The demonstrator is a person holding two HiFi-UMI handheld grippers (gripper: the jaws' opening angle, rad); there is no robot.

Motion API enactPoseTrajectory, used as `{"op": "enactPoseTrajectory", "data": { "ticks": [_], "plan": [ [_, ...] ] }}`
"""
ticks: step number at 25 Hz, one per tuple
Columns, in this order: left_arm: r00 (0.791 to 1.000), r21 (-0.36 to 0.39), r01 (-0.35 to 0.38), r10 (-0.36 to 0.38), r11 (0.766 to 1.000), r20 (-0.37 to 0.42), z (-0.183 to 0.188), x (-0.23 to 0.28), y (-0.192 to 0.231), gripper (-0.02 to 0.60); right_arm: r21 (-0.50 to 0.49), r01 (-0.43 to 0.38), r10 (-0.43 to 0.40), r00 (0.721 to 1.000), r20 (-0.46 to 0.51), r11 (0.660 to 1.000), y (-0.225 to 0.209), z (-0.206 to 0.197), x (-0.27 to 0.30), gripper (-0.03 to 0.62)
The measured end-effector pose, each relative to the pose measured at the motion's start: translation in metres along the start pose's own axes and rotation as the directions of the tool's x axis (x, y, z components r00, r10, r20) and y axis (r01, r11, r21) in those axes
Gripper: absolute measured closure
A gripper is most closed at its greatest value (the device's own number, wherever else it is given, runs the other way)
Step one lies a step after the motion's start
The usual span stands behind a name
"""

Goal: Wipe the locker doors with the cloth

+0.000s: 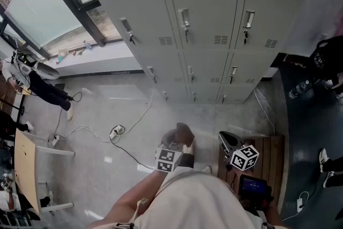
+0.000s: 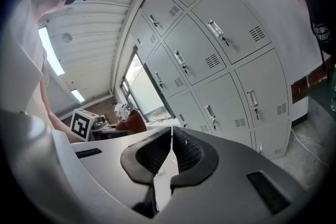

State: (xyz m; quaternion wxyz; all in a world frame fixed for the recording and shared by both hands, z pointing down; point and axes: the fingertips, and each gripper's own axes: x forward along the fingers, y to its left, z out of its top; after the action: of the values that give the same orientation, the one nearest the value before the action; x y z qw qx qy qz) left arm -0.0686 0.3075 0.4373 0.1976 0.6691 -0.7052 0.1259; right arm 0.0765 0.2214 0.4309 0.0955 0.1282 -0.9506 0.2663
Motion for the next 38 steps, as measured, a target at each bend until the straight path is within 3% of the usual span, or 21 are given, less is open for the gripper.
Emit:
{"op": "enactPoseTrajectory", "data": {
  "ticks": [9,15,23,30,34,38],
  "plan": [
    [0.998,0.008,0.060,-0.059,0.998,-0.012,0.037,0.099,0.077,0.505,-0.005,0.087,-0.087,0.996,0.008,0.996,-0.053,0.047,0.086,0.574],
    [0.998,0.013,0.057,-0.057,0.998,-0.035,0.054,0.154,0.125,0.505,-0.008,0.133,-0.133,0.991,0.021,0.991,-0.073,0.070,0.133,0.574],
    [0.996,0.019,0.039,-0.037,0.999,-0.082,0.068,0.201,0.144,0.505,0.056,0.133,-0.134,0.991,0.022,0.990,-0.098,0.075,0.159,0.574],
    [0.984,-0.033,-0.014,0.008,0.999,-0.177,0.051,0.216,0.149,0.505,0.134,0.086,-0.091,0.995,0.030,0.987,-0.116,0.074,0.173,0.574],
    [0.969,-0.127,-0.139,0.108,0.982,-0.220,0.049,0.245,0.194,0.505,0.145,0.073,-0.076,0.997,0.019,0.987,-0.122,0.075,0.175,0.574],
    [0.964,-0.109,-0.231,0.213,0.967,-0.157,0.088,0.277,0.238,0.505,0.189,0.091,-0.096,0.995,0.019,0.978,-0.130,0.066,0.166,0.574]
  ]
}}
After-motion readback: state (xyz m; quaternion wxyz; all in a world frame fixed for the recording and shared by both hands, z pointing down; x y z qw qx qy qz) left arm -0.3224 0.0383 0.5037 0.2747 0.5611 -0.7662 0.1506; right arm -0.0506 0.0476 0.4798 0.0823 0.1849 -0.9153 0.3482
